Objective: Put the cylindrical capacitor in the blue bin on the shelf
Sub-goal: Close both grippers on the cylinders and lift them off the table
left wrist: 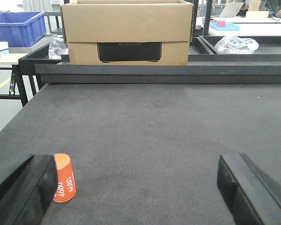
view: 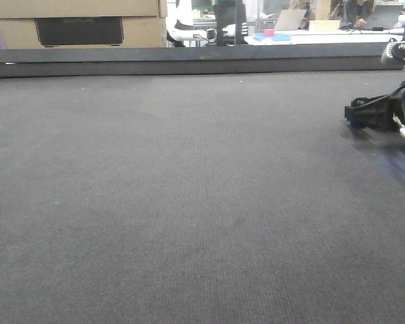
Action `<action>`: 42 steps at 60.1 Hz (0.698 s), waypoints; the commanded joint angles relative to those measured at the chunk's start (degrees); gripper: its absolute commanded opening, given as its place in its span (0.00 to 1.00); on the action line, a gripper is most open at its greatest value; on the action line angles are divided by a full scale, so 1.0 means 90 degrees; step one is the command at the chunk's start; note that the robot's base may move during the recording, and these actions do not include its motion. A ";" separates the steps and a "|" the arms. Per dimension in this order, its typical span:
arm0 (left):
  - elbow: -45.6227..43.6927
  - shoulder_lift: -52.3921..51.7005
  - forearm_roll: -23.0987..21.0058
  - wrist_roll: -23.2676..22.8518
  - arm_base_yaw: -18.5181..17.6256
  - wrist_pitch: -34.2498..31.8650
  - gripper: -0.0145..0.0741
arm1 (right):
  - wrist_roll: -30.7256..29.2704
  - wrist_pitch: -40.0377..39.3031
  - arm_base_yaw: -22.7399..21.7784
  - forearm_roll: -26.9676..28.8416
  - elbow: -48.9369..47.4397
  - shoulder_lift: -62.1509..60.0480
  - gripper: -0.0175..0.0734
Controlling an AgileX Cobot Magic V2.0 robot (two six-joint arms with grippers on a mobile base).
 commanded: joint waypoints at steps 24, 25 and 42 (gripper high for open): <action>0.0323 0.0008 -0.0028 -0.0025 -0.0025 0.0196 0.84 | 0.0008 0.0071 -0.0023 -0.0060 -0.0016 -0.0736 0.17; 0.0376 0.0008 -0.0028 -0.0025 -0.0025 0.0176 0.84 | 0.0008 0.0145 -0.0023 -0.0060 -0.0016 -0.0820 0.17; 0.1643 0.1034 -0.0255 -0.0200 0.0368 -0.2001 0.84 | 0.0008 0.1424 -0.0023 -0.0060 -0.0006 -0.2698 0.17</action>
